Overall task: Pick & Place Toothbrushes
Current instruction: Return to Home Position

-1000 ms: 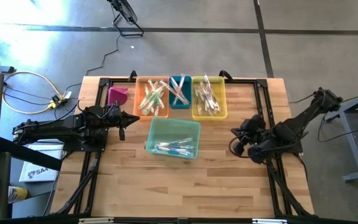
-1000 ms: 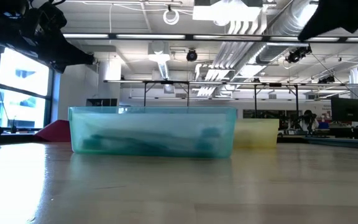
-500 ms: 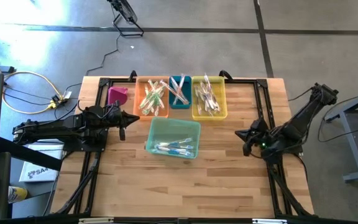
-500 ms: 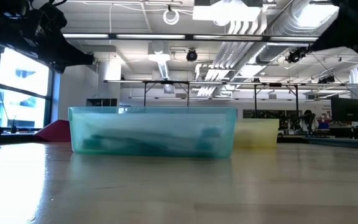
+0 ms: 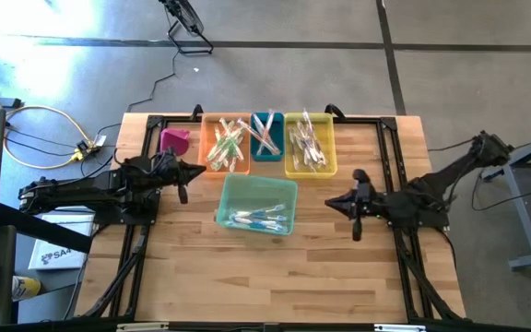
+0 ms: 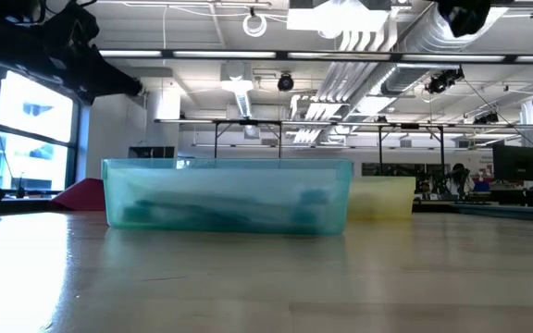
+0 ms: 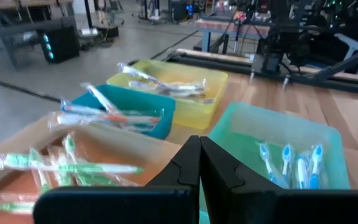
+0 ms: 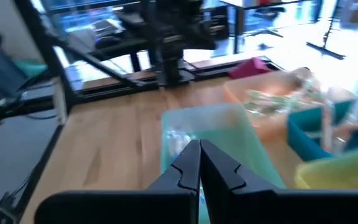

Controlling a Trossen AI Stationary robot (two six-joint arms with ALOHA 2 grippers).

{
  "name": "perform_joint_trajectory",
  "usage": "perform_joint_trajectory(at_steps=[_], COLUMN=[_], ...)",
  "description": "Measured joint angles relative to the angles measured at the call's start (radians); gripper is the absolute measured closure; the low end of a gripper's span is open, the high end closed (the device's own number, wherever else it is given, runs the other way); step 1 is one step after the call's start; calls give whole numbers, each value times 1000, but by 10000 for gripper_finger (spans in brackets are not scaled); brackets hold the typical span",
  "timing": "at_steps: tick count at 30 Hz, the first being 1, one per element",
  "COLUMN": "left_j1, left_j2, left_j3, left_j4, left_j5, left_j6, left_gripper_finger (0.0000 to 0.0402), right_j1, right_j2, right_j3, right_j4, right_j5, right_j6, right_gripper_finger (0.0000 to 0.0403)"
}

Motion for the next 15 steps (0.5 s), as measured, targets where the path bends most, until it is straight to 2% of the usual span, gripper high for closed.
perform_joint_trajectory(at_steps=[5,7,15], left_j1=[0,0,0], left_j2=[1,0,0], left_j3=[0,0,0], left_j4=[25,25,23], left_j5=[0,0,-2], left_j6=[59,76,113], left_gripper_finger=[402,402,402], right_j1=[-149,-200,-276], right_j2=[44,44,-37], right_j3=[0,0,1], right_j4=[49,49,-43], right_j5=[-217,-268,-289], right_j6=[-36,-36,-81], right_gripper_finger=[401,401,401])
